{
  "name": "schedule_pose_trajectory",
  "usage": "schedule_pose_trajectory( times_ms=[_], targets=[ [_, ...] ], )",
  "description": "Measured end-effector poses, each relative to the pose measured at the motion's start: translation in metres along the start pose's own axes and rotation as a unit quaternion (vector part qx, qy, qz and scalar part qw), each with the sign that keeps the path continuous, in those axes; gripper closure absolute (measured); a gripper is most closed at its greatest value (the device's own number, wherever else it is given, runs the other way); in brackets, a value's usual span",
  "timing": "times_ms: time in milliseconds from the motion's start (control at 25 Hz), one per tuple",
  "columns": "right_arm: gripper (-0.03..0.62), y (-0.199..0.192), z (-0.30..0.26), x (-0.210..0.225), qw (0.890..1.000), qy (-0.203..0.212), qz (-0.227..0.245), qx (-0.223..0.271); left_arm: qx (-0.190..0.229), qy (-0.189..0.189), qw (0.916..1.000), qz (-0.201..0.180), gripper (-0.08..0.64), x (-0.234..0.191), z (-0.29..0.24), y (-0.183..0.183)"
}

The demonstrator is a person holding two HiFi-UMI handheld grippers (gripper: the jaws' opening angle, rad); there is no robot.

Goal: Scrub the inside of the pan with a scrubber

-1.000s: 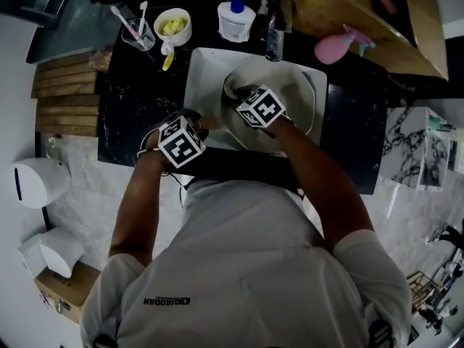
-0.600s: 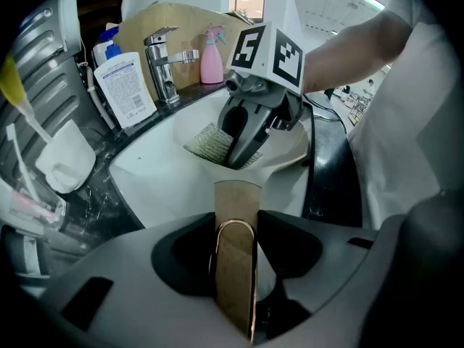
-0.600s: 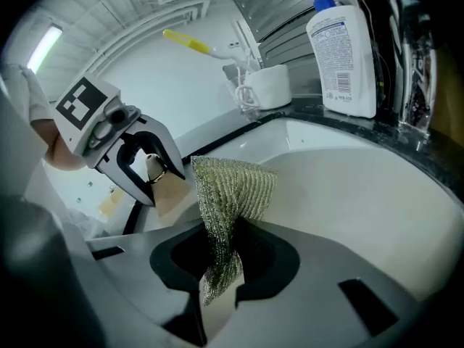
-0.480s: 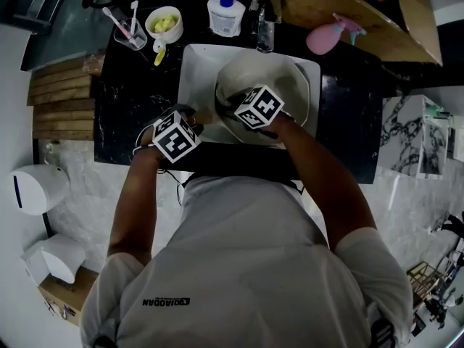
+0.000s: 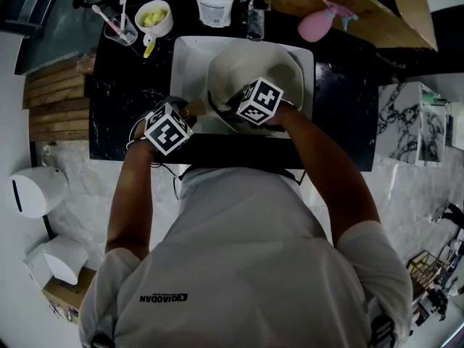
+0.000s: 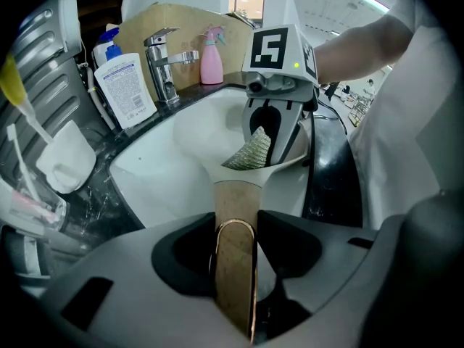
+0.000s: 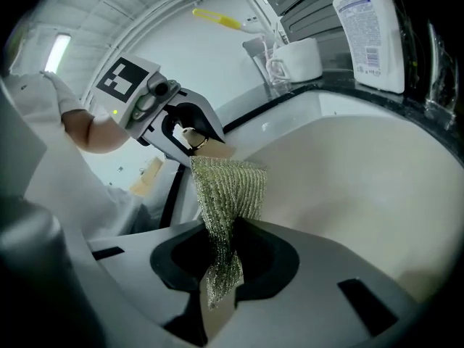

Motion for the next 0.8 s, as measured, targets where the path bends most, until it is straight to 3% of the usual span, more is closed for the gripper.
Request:
schedule_pose_trajectory(
  times_ms=[240, 800],
  targets=[
    [0.5, -0.017, 0.006, -0.012, 0.998, 0.047, -0.02, -0.033, 0.0, 0.003, 1.0, 0.0, 0.373, 0.001, 0.0, 0.0],
    [0.505, -0.062, 0.027, -0.015, 0.984, 0.094, -0.09, -0.12, 0.001, 0.004, 1.0, -0.001, 0.373, 0.001, -0.001, 0.0]
  ],
)
Point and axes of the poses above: the fingertips, and each gripper's own axes: z backward along the fingers, x to its right, y out of its top, the point moved 2 cm from there along z, backward along the fingers, and after that the axes turned 1 degree about x, right-handed, at the moved point
